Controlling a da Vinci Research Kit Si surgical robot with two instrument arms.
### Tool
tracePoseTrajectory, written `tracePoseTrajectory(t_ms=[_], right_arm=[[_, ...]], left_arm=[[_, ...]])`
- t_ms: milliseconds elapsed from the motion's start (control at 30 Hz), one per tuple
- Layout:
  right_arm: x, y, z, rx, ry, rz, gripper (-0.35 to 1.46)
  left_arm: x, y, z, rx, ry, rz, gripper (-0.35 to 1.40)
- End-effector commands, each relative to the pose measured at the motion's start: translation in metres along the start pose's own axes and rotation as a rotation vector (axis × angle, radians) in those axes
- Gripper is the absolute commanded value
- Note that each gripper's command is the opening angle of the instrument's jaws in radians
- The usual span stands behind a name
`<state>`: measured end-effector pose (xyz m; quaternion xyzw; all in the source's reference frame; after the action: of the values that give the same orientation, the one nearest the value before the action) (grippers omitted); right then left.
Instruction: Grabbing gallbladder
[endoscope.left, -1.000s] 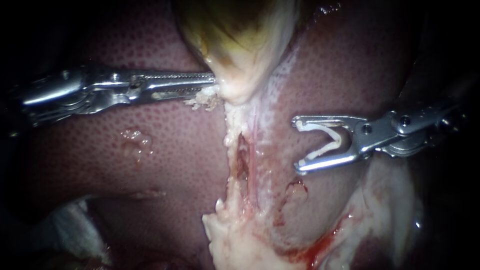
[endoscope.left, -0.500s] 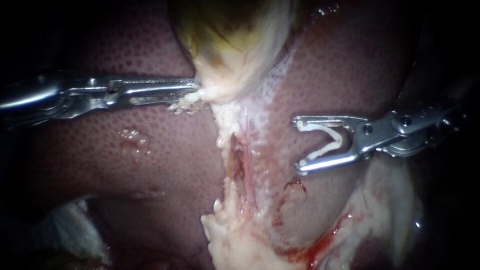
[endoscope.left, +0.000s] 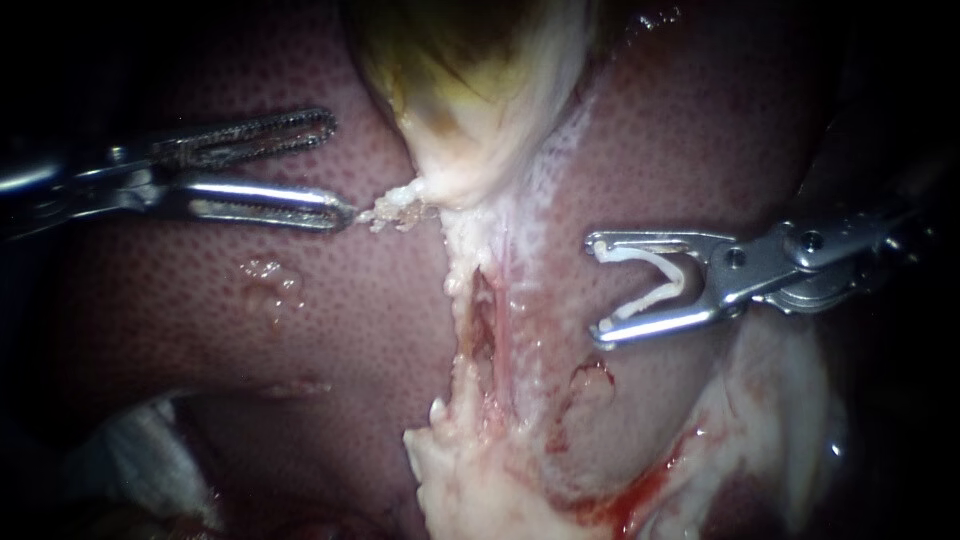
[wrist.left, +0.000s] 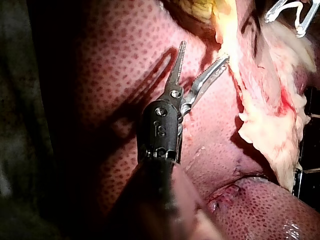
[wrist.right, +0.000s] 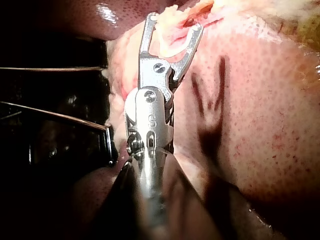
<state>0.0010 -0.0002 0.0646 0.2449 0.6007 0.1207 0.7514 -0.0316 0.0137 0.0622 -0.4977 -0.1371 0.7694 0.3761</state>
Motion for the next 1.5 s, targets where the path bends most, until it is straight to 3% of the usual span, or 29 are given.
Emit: tracePoseTrajectory(t_ms=[33, 467, 667, 800, 933, 1100, 1367, 1500], right_arm=[[0.0000, 0.0000, 0.0000, 0.000, 0.000, 0.000, 0.59], [0.0000, 0.0000, 0.0000, 0.000, 0.000, 0.000, 0.59], [0.0000, 0.0000, 0.0000, 0.001, 0.000, 0.000, 0.59], [0.0000, 0.0000, 0.0000, 0.001, 0.000, 0.000, 0.59], [0.0000, 0.0000, 0.0000, 0.001, 0.000, 0.000, 0.59], [0.0000, 0.0000, 0.0000, 0.001, 0.000, 0.000, 0.59], [0.0000, 0.0000, 0.0000, 0.001, 0.000, 0.000, 0.59], [0.0000, -0.0001, -0.0001, 0.001, 0.000, 0.000, 0.59]], left_arm=[[0.0001, 0.0002, 0.0002, -0.009, -0.001, 0.001, 0.59], [-0.0014, 0.0018, 0.0059, -0.032, 0.002, 0.015, 0.42], [-0.0018, 0.0018, 0.0069, -0.031, -0.006, 0.019, 0.25], [-0.0019, 0.0014, 0.0067, -0.035, -0.010, 0.021, 0.05], [-0.0022, 0.0007, 0.0061, -0.040, -0.031, 0.030, -0.05], [-0.0024, 0.0003, 0.0052, -0.034, -0.063, 0.050, -0.35], [-0.0020, 0.0002, 0.0042, -0.038, -0.079, 0.061, -0.35], [-0.0014, 0.0001, 0.0025, -0.043, -0.080, 0.064, -0.35]])
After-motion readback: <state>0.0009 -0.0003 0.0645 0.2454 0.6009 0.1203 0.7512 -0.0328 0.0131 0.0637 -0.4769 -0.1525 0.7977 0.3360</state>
